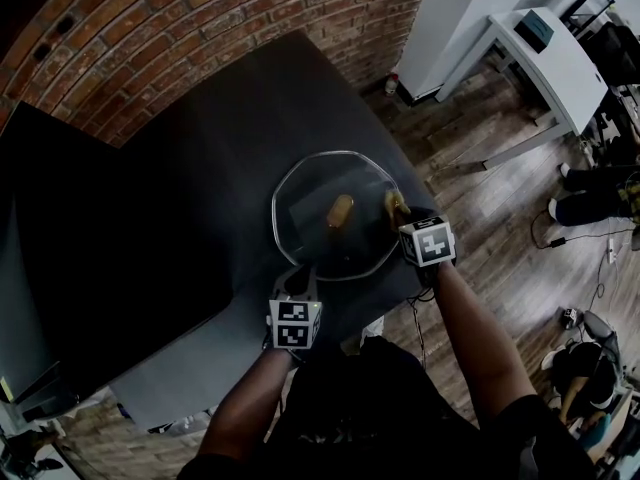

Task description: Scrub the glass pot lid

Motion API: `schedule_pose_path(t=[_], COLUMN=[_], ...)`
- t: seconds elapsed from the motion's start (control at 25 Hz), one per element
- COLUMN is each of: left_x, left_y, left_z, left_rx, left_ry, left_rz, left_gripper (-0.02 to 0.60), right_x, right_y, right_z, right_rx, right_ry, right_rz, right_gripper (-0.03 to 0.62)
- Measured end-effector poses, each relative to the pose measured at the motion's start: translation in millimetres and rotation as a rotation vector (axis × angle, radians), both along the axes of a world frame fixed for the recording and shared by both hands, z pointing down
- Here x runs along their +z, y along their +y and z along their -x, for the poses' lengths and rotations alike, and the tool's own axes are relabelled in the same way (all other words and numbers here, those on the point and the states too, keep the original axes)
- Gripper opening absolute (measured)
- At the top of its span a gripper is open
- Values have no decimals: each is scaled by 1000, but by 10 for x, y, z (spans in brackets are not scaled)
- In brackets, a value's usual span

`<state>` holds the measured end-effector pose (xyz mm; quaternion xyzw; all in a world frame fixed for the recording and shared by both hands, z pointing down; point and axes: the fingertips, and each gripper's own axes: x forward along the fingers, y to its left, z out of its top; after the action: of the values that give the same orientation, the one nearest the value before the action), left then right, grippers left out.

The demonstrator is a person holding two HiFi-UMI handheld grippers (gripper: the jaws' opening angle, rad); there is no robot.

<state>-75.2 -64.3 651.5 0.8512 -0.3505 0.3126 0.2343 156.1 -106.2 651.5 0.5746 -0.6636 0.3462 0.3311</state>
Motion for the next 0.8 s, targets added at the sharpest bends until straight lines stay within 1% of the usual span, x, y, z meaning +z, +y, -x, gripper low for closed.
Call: schedule_pose_path(t=[0.2,0.32,0.4,0.48,0.56,0.64,0.68,0.8], left_x=[10,10,4,7,25,23,20,21], left_y=[19,24,17,20,38,48,45,10], left_z=[-1,-5,-4,-1,-1,-5,-7,-13], left_rx=[31,51,65,78,85,87,85,76], left_ry=[-2,3,5,3,-1,-4,-5,-8], left_rz=[18,21,17,14,16,20,18,4], left_gripper=[35,35,35,35,35,35,35,35], right_x=[156,-48,-89,-111,-175,-321,-428,-765], right_y=[-30,-14,-20,-35,-68,-169,-256,-592], right_z=[-13,47,73,74,48,79,133,408], right_rx=[5,36,62,89,97,64,29,-125], right_ry=[6,11,-17,-56,-68,-54,-45,-15], right_rz=[-11,17,18,-1,-46,-106,-140,-241], right_gripper=[52,52,52,52,52,51,51,51])
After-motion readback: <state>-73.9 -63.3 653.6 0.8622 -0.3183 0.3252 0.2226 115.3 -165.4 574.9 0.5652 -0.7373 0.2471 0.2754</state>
